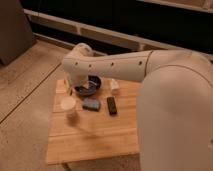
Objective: Pick up the ceramic bowl
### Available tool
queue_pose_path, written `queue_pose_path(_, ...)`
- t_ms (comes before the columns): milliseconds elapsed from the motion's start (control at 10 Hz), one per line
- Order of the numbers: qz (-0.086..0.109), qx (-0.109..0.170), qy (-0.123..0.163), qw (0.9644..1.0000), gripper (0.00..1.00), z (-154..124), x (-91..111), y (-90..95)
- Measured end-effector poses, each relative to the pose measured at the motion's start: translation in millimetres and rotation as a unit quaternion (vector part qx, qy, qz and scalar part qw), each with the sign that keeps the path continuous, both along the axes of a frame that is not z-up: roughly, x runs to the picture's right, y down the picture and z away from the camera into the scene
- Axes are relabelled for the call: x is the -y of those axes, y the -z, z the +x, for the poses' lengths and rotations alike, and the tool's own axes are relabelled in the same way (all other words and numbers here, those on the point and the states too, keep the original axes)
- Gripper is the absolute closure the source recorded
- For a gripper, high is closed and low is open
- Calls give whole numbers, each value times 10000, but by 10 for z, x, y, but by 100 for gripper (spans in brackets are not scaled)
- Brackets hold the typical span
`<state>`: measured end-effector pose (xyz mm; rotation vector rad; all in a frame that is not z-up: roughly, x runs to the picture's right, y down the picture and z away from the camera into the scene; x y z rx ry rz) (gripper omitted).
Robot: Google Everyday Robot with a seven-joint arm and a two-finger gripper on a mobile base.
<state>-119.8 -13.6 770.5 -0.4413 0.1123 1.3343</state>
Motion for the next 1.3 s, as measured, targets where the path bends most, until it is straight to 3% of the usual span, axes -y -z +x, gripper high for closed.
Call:
queue_pose_path(100,76,-227,-130,9996,35,285,64,-99)
queue_pose_path(400,237,-309,-420,9984,35,622,169,-274)
queue_pose_path(600,323,-265,-656,9970,35,728,204,-407)
queue_pose_path(1000,327,-280,-654,9969,35,720,204,-418)
queue_pose_path(1200,230,-664,-979,9927,35,1013,233,-618)
queue_pose_path(1300,159,-897,-1185,9888,35,1222,245,-755)
